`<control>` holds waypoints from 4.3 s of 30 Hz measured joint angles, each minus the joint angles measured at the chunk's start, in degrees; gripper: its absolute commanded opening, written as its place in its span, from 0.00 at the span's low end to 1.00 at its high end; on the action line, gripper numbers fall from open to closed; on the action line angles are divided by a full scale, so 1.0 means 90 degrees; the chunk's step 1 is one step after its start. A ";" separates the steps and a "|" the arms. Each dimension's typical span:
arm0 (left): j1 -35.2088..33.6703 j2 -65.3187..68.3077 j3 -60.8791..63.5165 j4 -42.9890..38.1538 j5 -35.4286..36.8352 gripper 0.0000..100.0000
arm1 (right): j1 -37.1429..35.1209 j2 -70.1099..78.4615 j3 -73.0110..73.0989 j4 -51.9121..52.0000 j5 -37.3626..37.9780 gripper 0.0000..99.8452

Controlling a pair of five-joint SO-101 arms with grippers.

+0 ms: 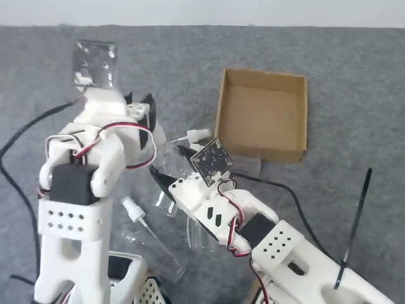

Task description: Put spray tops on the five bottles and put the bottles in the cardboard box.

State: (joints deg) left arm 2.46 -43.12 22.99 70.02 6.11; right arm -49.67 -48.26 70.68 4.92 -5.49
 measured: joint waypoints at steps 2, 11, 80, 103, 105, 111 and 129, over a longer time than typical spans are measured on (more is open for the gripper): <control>0.0137 -0.0078 0.0186 0.0088 -0.0068 0.05 | -0.0010 0.0010 0.0010 0.0000 0.0000 0.01; 0.0264 -0.1035 0.0840 0.0186 -0.0117 0.05 | -0.0010 0.0020 0.0078 0.0000 0.0000 0.01; 0.0654 -0.6037 0.6095 -0.1778 -0.0479 0.07 | 0.3087 0.1416 -0.4454 0.3311 0.0469 0.01; 0.0234 -0.6144 0.6349 -0.2159 -0.0479 0.01 | 0.4005 0.7639 -0.6076 -0.1563 0.0449 0.01; 0.0234 -0.6134 0.6349 -0.2159 -0.0479 0.01 | 0.4005 0.7805 -0.6105 -0.1602 0.0449 0.01; 0.0234 -0.6125 0.6349 -0.2159 -0.0479 0.01 | 0.4005 0.8078 -0.6144 -0.1895 0.0449 0.01; 0.0234 -0.6125 0.6349 -0.2159 -0.0479 0.01 | 0.3839 0.8391 -0.6164 -0.2032 0.0449 0.01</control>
State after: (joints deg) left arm 4.57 -98.24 80.13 50.59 1.80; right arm -15.12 27.25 15.21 -13.36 -1.45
